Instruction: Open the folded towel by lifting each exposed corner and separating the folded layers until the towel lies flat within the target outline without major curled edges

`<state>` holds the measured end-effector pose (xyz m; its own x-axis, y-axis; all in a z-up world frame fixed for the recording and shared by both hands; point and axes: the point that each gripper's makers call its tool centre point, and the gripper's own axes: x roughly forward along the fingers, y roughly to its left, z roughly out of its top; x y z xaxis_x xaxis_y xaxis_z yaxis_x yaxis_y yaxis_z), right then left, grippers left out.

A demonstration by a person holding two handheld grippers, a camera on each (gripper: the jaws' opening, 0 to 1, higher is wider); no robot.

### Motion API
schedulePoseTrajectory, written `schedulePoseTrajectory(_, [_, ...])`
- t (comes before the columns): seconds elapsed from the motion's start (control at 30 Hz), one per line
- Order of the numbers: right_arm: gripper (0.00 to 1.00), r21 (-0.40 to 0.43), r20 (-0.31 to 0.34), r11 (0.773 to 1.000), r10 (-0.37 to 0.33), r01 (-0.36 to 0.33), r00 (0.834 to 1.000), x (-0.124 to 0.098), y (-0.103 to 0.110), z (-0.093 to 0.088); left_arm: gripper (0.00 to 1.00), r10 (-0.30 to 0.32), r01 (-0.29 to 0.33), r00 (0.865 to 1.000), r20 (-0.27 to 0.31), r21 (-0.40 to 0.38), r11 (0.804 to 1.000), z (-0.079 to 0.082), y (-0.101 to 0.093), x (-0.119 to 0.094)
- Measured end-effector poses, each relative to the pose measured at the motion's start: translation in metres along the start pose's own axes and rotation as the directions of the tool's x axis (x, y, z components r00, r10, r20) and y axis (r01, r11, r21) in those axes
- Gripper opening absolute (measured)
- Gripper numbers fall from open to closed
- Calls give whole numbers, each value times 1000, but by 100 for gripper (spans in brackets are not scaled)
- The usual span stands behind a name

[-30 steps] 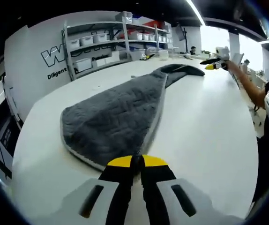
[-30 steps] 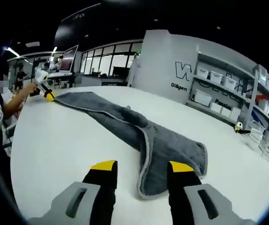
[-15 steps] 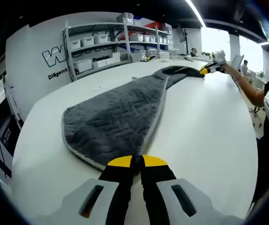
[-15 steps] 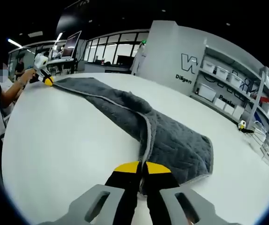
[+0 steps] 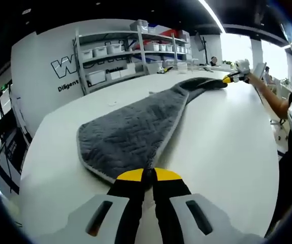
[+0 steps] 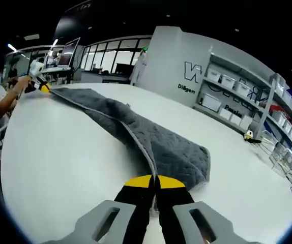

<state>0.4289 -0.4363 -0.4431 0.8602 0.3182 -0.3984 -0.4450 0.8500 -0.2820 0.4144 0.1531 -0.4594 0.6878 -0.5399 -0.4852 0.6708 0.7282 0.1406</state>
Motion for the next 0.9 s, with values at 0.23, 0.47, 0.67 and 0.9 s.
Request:
schedulePoseTrajectory(0.23, [0,15,29,997,-78,78,997,-21,-18,5,5,39,-39,999,13,-14,999,1,9,-11])
schedulePoseTrajectory(0.47, [0,28,8,996,-85,85,996,-31,-19,-5,5,70,-69,997,21,-32,997,-3,16,-25])
schedulePoseTrajectory(0.67, [0,13,-44,998,-61,61,997,-35,-7,-21,5,63,-63,998,9,-48,997,-10,11,-32])
schedulePoseTrajectory(0.9, [0,-51,-147,999,-22,15,989,-47,13,-41,5,54,-55,998,-23,-43,998,-20,5,-38])
